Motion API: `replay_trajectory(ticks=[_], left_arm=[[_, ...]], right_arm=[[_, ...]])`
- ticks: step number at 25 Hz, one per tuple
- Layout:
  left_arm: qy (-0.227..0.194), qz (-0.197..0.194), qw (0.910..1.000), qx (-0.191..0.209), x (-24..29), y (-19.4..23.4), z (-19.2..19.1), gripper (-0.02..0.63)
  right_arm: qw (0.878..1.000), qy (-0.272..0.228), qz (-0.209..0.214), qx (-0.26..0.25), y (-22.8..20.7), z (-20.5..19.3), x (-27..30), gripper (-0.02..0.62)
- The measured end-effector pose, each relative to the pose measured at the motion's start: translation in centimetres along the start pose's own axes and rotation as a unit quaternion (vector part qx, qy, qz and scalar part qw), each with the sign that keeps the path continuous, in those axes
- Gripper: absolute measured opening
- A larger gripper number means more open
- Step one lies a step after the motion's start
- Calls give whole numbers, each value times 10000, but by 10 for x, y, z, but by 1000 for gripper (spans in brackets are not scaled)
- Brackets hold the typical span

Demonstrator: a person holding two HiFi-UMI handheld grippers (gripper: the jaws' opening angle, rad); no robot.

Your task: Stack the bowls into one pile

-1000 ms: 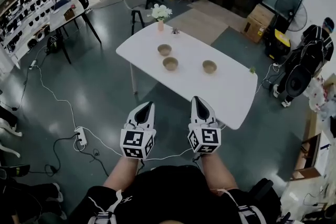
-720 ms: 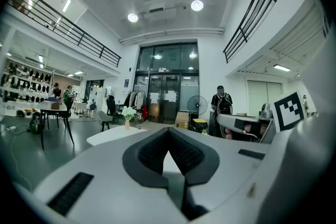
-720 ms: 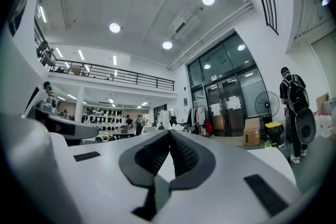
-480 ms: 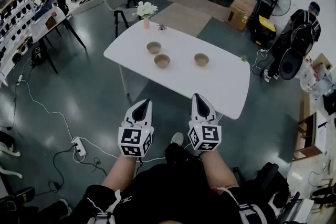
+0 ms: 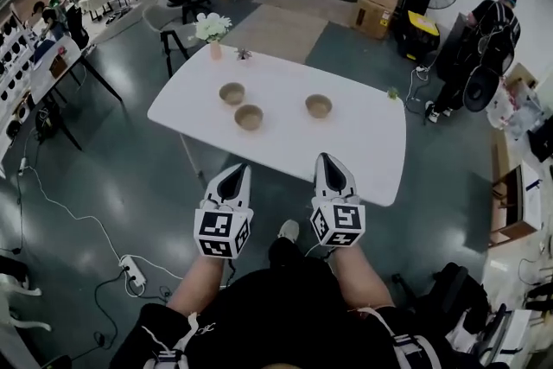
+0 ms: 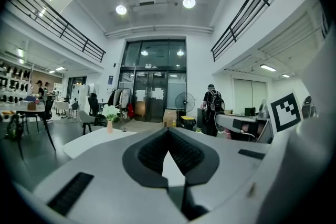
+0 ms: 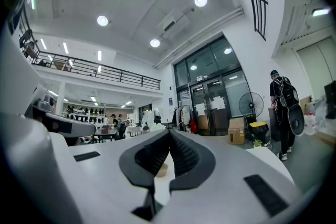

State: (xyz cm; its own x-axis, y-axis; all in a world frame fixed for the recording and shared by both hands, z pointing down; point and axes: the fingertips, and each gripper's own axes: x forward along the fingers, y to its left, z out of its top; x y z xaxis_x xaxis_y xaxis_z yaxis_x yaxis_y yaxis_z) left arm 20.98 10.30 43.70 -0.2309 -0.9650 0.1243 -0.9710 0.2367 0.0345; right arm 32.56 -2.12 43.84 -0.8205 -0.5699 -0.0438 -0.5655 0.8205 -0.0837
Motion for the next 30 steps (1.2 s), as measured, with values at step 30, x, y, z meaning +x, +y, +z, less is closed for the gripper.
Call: replay_trajectory(ticks=[30], left_arm=[[523,-765,9955,171,430,43,46,13]], right_arm=[[9918,571,-1097,333,-255,-27,323,15]])
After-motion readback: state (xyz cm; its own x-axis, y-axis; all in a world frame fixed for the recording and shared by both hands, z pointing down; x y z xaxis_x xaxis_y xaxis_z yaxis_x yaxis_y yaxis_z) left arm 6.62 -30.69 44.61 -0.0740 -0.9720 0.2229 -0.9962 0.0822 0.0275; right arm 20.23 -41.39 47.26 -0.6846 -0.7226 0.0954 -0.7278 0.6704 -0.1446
